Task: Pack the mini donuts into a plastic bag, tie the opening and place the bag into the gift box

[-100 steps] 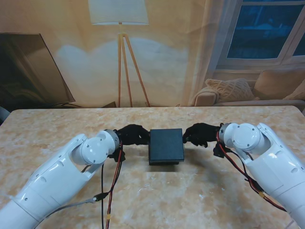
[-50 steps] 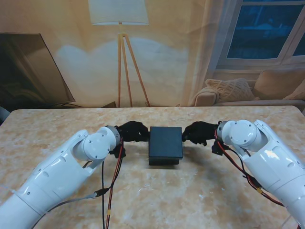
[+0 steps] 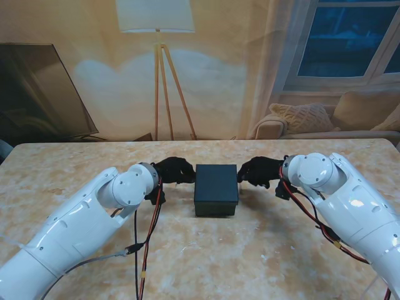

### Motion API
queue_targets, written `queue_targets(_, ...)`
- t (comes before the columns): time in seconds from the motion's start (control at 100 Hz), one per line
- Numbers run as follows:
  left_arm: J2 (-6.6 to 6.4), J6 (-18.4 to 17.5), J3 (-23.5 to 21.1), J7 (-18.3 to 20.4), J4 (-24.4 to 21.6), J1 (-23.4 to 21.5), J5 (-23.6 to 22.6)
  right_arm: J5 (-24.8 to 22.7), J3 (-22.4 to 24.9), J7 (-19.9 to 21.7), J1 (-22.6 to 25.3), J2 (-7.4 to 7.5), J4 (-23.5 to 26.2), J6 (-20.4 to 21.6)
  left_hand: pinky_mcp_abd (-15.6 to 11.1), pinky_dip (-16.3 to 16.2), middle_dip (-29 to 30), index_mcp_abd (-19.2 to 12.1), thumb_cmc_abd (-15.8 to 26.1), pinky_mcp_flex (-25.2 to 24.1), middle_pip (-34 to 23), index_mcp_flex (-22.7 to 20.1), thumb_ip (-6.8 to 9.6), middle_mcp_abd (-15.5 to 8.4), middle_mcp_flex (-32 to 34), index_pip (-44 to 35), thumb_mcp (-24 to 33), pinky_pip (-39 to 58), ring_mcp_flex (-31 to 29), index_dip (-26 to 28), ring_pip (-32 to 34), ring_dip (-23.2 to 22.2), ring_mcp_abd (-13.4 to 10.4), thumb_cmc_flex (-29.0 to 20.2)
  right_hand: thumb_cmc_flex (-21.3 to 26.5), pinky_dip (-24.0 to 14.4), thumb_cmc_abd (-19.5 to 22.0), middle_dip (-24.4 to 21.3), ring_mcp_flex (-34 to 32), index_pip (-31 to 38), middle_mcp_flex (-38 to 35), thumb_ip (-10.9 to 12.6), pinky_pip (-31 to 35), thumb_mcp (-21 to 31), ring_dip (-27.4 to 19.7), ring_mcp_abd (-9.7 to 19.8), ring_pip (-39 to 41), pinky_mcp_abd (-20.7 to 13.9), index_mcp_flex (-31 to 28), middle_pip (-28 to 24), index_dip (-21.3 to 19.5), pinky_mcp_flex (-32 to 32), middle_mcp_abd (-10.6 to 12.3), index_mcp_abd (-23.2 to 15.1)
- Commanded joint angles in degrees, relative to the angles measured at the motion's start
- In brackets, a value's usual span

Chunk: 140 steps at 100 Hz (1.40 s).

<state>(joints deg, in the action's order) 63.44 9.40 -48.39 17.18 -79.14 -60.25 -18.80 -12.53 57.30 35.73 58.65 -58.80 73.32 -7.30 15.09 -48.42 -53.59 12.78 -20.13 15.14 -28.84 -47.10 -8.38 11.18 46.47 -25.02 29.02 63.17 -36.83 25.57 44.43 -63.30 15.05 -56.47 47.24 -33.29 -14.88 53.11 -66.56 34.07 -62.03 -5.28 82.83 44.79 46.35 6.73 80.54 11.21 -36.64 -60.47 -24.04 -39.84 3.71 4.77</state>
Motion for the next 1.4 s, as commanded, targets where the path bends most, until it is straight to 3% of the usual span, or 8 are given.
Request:
queue_targets(0.0,0.43,0.06,0.11,0.73,-0.41,0.3,0.04,0.19,-0.41,0.64,-0.05,-0.8,-0.19,-0.25,0.6,0.87,0.31,-4.8,0.4,-0.63,-0.91,2.0,-1.68,-1.84,-1.21,2.94,-0.71,-0.16,0.37,-1.24,-0.5,0.98,0.43,-0.64,0.51,0.18,0.0,0.01,-1.22,-3.29,-1.46,-0.81,1.59,0.2,0.81,1.36,0.44,0.39,1.95,-0.66,1.82,-0.16,1.1,-6.5)
queue_targets(1.39,0.84,0.13,1.66,0.11,2.37,1.55,-0.13,1.12,-3.53,0.23,-2.73,-1.46,-3.32,-2.43,0.69,0.98,1.0,-5.24,-0.12,-0.81,-1.71,1.79,-1.61,-1.81,-1.48,2.45,-1.39,-0.48,0.52,-0.66,-0.73,1.17,0.46,-0.62,0.88,0.18,0.64,-0.31,-0.71,-4.01,-0.76,-0.65,1.63,-1.01,0.67,1.23,0.29,0.37,2.47,-0.42,1.8,0.2,0.76,-5.73)
